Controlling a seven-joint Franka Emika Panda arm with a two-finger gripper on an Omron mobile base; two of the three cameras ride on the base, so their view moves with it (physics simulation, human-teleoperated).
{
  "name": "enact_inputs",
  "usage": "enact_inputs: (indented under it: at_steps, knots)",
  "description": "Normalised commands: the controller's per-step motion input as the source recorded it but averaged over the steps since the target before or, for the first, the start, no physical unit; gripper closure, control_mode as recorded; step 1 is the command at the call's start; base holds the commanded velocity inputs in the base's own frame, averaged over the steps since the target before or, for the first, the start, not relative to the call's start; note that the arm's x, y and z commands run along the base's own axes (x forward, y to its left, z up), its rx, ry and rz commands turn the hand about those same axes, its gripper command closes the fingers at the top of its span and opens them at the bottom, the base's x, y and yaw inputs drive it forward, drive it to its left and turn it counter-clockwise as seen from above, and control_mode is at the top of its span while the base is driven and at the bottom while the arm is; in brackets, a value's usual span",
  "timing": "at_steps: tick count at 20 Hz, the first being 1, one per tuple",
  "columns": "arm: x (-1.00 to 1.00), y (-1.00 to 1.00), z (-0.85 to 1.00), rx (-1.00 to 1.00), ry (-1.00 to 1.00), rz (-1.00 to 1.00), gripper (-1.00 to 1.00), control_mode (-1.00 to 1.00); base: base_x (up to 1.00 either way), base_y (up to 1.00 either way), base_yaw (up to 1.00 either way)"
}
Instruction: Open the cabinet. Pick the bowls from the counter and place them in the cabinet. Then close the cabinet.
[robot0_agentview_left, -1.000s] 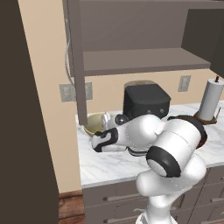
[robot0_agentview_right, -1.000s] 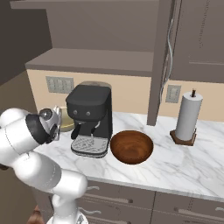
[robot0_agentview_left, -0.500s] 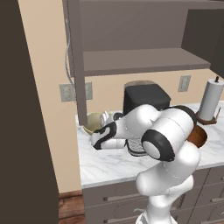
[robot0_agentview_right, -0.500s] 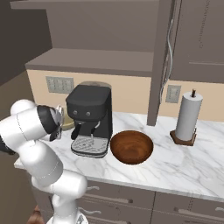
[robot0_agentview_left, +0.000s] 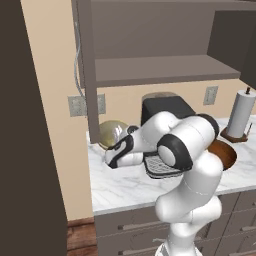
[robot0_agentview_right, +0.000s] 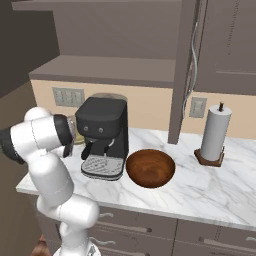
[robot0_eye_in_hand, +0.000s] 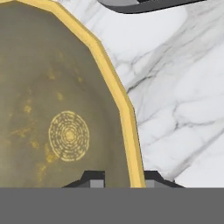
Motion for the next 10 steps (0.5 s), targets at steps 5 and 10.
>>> enact_inputs:
  at_steps: [5, 10]
  knots:
    - [-0.06, 0.05, -0.1, 0.0, 0.04, 0.0, 1.0, -1.0, 0.0, 0.0, 0.0]
    - [-0.47, 0.0, 0.18, 0.0, 0.0, 0.0, 1.0, -1.0, 0.0, 0.0, 0.0]
